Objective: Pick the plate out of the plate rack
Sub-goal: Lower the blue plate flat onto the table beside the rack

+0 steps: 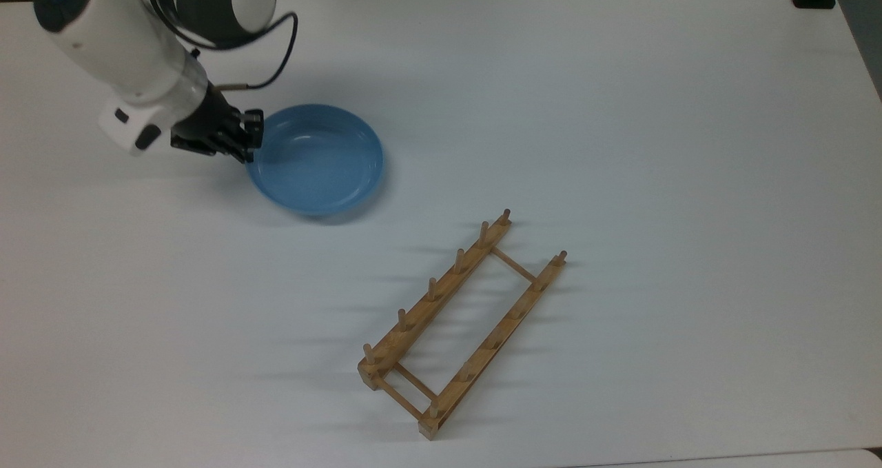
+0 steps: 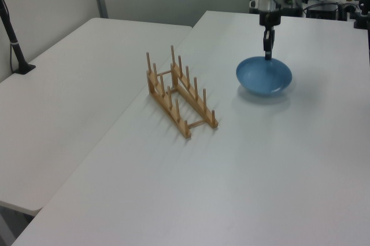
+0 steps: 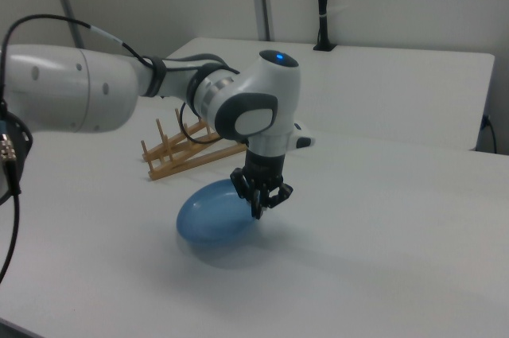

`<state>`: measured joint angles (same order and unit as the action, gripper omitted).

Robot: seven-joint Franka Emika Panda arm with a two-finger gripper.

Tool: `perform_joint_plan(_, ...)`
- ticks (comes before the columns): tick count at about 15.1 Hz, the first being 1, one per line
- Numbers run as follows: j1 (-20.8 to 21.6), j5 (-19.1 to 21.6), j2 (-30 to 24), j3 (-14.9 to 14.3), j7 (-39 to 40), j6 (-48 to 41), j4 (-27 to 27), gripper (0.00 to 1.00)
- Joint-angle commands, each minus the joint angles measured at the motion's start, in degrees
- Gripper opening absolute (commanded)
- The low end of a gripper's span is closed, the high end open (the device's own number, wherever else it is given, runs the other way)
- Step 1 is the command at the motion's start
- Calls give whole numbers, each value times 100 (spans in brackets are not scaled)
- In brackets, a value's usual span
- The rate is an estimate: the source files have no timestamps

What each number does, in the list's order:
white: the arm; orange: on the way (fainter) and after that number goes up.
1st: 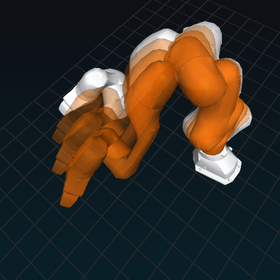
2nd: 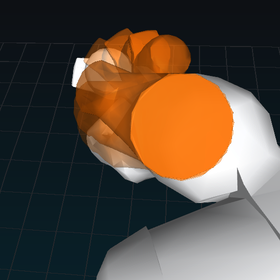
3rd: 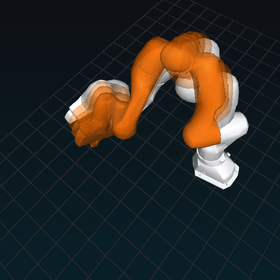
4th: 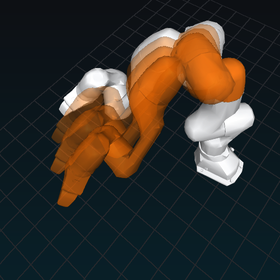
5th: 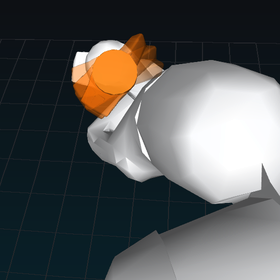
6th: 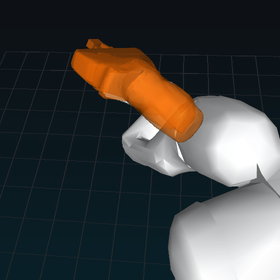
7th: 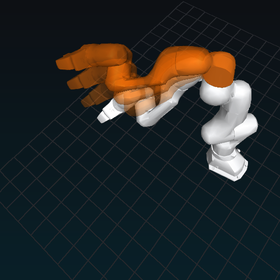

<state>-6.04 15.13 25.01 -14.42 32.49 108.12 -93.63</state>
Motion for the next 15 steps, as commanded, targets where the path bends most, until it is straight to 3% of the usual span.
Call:
perform_joint_plan(1,68,60,293,-61,179,358,-6,0)
perform_joint_plan(3,68,51,329,-79,301,385,-15,7)
perform_joint_plan(4,68,51,329,-88,346,376,-23,22)
perform_joint_plan(6,76,51,329,-158,303,367,-32,85)
perform_joint_plan(7,77,51,312,-175,293,341,-32,100)
perform_joint_plan(11,199,-19,31,-184,-469,323,3,100)
perform_joint_plan(15,761,-624,-680,-167,-1734,114,-32,100)
